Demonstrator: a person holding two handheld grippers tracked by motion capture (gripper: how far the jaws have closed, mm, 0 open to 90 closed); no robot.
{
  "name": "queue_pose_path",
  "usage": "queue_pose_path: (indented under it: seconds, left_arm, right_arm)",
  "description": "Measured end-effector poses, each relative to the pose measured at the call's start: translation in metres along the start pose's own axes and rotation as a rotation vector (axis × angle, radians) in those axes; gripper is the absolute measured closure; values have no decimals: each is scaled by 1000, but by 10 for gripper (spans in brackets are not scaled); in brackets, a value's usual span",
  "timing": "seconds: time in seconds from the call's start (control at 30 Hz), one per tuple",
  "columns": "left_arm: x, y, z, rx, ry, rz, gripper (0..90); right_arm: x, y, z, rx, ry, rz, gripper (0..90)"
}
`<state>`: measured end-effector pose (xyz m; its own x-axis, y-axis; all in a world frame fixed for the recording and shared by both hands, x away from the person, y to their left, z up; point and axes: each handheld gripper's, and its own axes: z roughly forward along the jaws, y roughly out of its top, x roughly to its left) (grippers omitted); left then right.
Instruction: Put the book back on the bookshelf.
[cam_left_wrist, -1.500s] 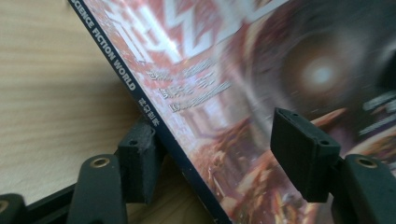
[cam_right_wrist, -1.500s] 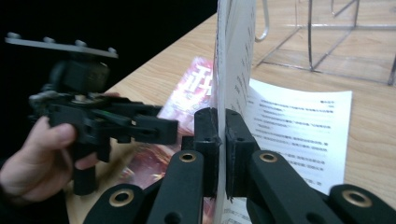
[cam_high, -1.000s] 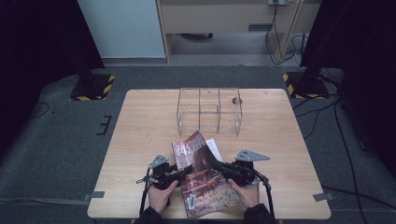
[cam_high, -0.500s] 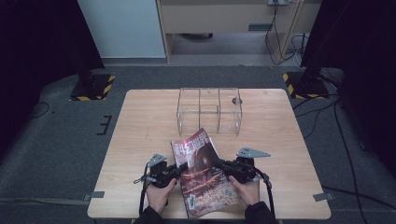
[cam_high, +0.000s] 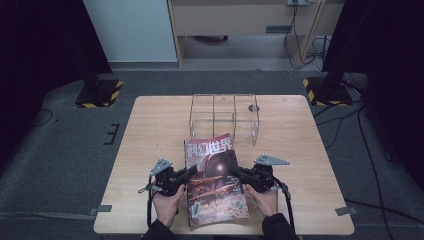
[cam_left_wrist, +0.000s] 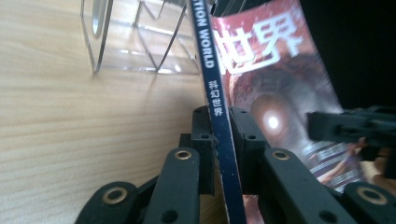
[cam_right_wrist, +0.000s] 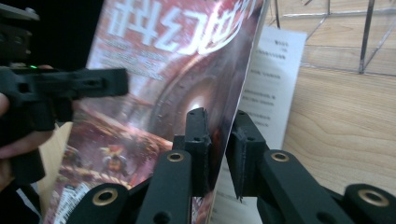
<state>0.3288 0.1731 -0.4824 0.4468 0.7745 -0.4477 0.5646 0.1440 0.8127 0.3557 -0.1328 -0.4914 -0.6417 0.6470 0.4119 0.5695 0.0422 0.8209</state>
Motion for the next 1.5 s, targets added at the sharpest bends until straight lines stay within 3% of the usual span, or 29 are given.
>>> queue_pose_path:
  seconds: [0.17, 0.2, 0.37, 0.77, 0.93, 1.1, 1.23, 1.5]
  left_arm:
    - [-6, 9, -6, -21, -9, 22, 830]
    - [-10, 12, -9, -29, -4, 50, 832]
    - [-19, 20, -15, -39, -7, 87, 835]
    - [-32, 38, -29, -69, -56, 113, 835]
    - [-37, 40, -30, -78, -76, 135, 835]
    - [-38, 42, -31, -76, -69, 147, 835]
    - [-38, 46, -34, -86, -81, 139, 835]
    - [-46, 67, -46, -134, -80, 159, 836]
  right_arm:
    - [-2, 0, 1, 1, 1, 11, 788]
    - [-3, 0, 2, -2, 5, 15, 786]
    - [-3, 0, 3, -3, 12, 23, 768]
    - [-5, 0, 3, -28, 19, 22, 644]
    - [-8, -2, 2, -39, -12, 9, 569]
    - [-12, -4, -1, -47, -34, 9, 524]
    - [-19, -3, -8, -57, -78, -3, 470]
    - [-37, -3, -27, -60, -169, -14, 377]
